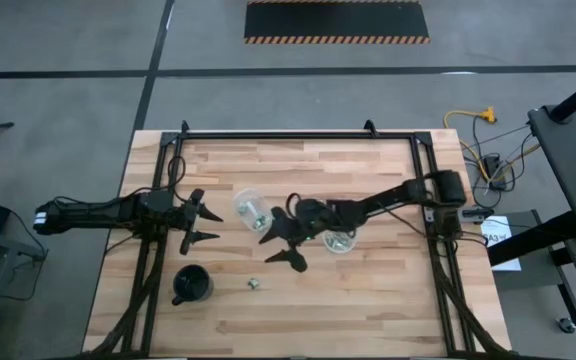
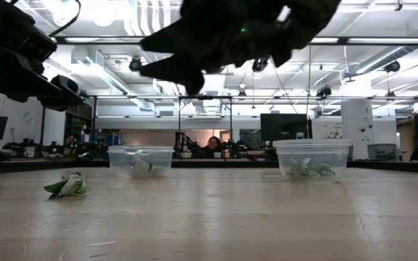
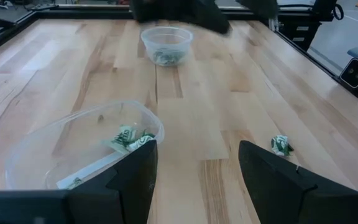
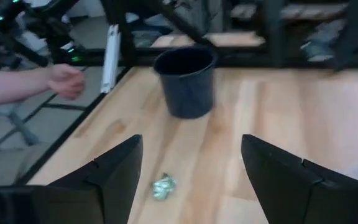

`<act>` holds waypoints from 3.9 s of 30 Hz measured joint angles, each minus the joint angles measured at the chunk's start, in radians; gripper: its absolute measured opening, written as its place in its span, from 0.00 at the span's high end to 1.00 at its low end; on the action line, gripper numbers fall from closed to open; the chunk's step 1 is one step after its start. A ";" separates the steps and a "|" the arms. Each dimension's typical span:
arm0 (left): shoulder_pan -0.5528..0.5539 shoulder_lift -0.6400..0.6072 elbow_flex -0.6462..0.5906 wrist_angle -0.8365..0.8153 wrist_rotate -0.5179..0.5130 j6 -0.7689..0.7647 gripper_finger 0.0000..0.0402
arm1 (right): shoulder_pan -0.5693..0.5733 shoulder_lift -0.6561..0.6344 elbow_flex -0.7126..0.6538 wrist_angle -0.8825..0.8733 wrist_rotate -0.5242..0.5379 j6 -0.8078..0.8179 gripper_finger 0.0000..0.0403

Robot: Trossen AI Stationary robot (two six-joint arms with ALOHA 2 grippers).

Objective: Pick and place Stevia / Truvia into bins
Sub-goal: Put the green stevia packet into the left transparent container

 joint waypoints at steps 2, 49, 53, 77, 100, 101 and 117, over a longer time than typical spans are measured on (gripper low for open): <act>0.000 -0.002 0.000 -0.001 0.001 0.000 0.48 | 0.001 -0.052 -0.053 0.024 0.021 -0.019 0.36; -0.001 0.033 -0.002 0.188 -0.343 -0.286 0.48 | -0.023 -0.723 -1.135 0.948 0.095 0.001 0.37; -0.001 0.058 -0.002 0.187 -0.343 -0.288 0.48 | -0.023 -0.802 -1.154 0.879 0.090 0.009 0.38; -0.001 0.096 -0.003 0.222 -0.342 -0.288 0.48 | -0.023 -1.537 -1.152 -0.083 0.237 -0.027 0.37; 0.000 0.224 -0.003 0.298 -0.337 -0.455 0.48 | -0.023 -1.755 -1.152 -0.437 0.356 -0.089 0.37; -0.001 0.238 -0.003 0.309 -0.334 -0.472 0.48 | -0.023 -1.750 -1.152 -0.438 0.356 -0.093 0.36; -0.048 0.568 -0.001 0.655 0.107 -0.433 0.48 | -0.023 -1.735 -1.152 -0.436 0.355 -0.091 0.37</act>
